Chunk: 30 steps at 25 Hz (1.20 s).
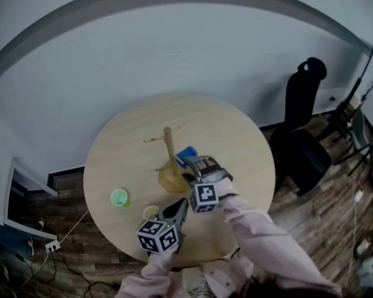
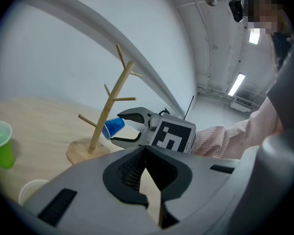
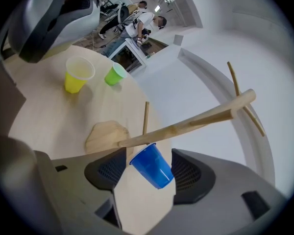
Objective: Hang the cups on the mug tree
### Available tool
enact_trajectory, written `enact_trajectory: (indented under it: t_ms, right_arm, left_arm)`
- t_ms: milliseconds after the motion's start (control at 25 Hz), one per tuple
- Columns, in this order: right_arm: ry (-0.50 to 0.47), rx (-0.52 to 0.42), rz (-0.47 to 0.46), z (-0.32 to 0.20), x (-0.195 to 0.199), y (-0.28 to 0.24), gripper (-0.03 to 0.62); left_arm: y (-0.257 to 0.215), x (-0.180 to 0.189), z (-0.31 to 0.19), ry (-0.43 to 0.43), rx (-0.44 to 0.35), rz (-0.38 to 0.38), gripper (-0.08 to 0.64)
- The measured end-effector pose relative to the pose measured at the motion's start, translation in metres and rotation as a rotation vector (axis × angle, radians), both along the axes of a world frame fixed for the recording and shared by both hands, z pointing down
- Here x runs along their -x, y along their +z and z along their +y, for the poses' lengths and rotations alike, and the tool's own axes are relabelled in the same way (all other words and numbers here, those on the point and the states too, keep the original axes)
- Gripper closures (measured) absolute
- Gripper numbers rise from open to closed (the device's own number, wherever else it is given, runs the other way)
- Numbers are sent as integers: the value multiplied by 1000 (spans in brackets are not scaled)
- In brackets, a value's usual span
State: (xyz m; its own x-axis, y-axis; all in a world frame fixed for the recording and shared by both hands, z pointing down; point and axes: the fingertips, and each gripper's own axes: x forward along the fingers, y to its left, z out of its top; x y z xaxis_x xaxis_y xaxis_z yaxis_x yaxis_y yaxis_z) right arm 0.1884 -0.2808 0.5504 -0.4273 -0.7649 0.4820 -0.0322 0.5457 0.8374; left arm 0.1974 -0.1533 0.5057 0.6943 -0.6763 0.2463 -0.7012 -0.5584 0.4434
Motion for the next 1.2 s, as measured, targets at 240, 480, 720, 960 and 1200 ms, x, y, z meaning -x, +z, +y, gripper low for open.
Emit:
enact_trajectory:
  t_ms: [240,480,720,960,1200]
  right_arm:
    - [41,48,-136,20,-3,-7,541]
    - [116,120,-270,41,-8,-8,565]
    - [169,158,-346,54,-9,-7,584]
    - [231,197,-383,73,0,0,592]
    - [306,276,-456,98,15,14,592]
  left_arm:
    - [0,-2,8,-10,-19,-3,558]
    - [1,-1,14,-17,-26,-9,558]
    - [-2,17,18,-38,-38,4,558]
    - [-2,42,32,-34,-33,9,558]
    - [4,69,51,-16,-17,4,558]
